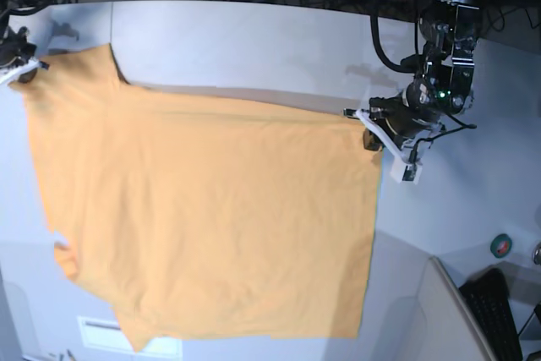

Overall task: Layout the t-shirt on the table in an organized manner, then fold the t-shirt properly
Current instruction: 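Lift the held shirt high with both grippers and swing it out flat, then lay the shirt down and drag its edge outward with both grippers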

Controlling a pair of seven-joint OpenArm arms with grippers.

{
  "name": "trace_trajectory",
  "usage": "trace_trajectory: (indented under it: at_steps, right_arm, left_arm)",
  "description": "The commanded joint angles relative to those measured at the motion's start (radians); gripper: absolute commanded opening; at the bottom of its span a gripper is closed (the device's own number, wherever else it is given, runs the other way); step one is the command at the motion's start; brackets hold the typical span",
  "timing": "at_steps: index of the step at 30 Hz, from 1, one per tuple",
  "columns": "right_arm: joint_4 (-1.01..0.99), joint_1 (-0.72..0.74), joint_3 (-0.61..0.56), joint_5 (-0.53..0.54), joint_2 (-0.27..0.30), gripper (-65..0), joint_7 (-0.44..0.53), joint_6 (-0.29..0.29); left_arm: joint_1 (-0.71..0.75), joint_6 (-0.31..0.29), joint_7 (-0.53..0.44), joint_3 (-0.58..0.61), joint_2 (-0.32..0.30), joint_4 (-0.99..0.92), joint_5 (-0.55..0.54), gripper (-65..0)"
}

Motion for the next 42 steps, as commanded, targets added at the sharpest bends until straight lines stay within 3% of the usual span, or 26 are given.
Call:
trace_trajectory:
  at_steps: [1, 4, 8, 14, 22, 27, 34, 37, 38, 40, 42]
  right_arm:
    - [0.061, -0.026, 0.015, 0.009, -0.002, -65.0, 0.019, 0.004]
    - [0.124, -0.087, 0.022, 0.009, -0.042, -65.0, 0.019, 0.004]
    - [0.148, -0.149, 0.021, 0.009, -0.091, -65.0, 0.019, 0.004]
    - [0.168, -0.198, 0.015, 0.009, -0.123, -65.0, 0.02, 0.004]
    - [0.197, -0.261, 0.015, 0.009, -0.16, -65.0, 0.02, 0.006]
    - [0.197, -0.236, -0.015, 0.007, -0.164, -65.0, 0.015, 0.004]
    - [0.202, -0.212, 0.078, 0.007, -0.167, -65.0, -0.173, 0.003]
    - [0.205, -0.182, 0.193, 0.009, -0.186, -39.3, -0.178, 0.003]
    - [0.207, -0.167, 0.237, 0.009, -0.193, -35.0, -0.178, 0.003]
    - [0.22, -0.127, 0.294, 0.007, -0.192, -36.2, -0.178, 0.006]
    - [0.234, -0.098, 0.277, 0.007, -0.163, -45.0, -0.178, 0.026]
  left_arm:
    - [0.021, 0.003, -0.019, -0.007, -0.023, 0.043, -0.004, -65.0]
    - [0.087, 0.003, -0.019, -0.007, -0.042, 0.065, 0.001, -65.0]
    - [0.19, 0.003, -0.018, -0.061, -0.032, 0.12, 0.151, -65.0]
    - [0.259, 0.003, -0.018, -0.202, 0.05, 0.184, 0.317, -65.0]
    - [0.329, 0.003, -0.016, -0.232, 0.058, 0.172, 0.328, -65.0]
    - [0.294, 0.003, -0.018, -0.225, 0.075, 0.097, 0.329, -65.0]
    - [0.291, 0.003, -0.018, -0.231, 0.083, 0.092, 0.334, -65.0]
    - [0.291, 0.003, -0.018, -0.231, 0.083, 0.089, 0.334, -65.0]
    - [0.291, 0.003, -0.018, -0.231, 0.083, 0.089, 0.334, -65.0]
    - [0.291, 0.003, -0.018, -0.231, 0.083, 0.089, 0.334, -65.0]
    - [0.291, 0.003, -0.018, -0.231, 0.083, 0.089, 0.334, -65.0]
